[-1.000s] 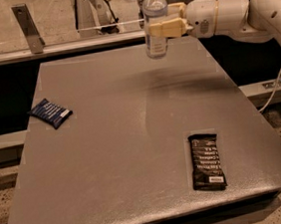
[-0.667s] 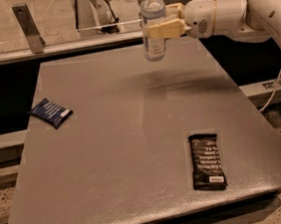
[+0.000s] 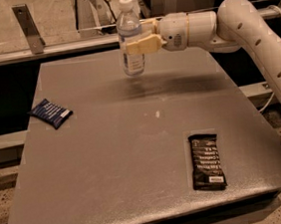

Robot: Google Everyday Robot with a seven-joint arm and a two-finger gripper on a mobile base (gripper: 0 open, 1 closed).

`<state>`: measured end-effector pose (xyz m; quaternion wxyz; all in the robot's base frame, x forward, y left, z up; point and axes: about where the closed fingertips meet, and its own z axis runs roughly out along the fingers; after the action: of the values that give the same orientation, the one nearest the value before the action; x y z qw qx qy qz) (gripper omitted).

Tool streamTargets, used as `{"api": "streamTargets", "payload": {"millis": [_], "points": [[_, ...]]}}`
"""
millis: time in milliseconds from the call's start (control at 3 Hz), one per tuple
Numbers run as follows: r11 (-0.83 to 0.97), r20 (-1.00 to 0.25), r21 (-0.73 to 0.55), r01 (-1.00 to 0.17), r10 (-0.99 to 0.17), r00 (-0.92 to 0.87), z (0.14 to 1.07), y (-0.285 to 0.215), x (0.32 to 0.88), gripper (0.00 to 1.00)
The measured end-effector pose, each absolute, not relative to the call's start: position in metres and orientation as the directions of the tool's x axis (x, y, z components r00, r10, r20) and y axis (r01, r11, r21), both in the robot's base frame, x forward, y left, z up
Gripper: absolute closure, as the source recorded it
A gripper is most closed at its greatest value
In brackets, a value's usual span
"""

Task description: Move blue plastic bottle near rxbar blueberry

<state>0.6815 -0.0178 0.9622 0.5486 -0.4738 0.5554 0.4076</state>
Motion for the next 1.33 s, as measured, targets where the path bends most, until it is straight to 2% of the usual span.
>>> {"api": "streamTargets", "payload": {"millis": [667,1333], "points": [[0.099,-0.999,-0.035,-0.994,-0.032,0.032,0.934,0.064,0.671,1.00],[0.024,-1.000,-0.005,-1.000,0.015,0.006,0.926,0.114,0.655,1.00]]}}
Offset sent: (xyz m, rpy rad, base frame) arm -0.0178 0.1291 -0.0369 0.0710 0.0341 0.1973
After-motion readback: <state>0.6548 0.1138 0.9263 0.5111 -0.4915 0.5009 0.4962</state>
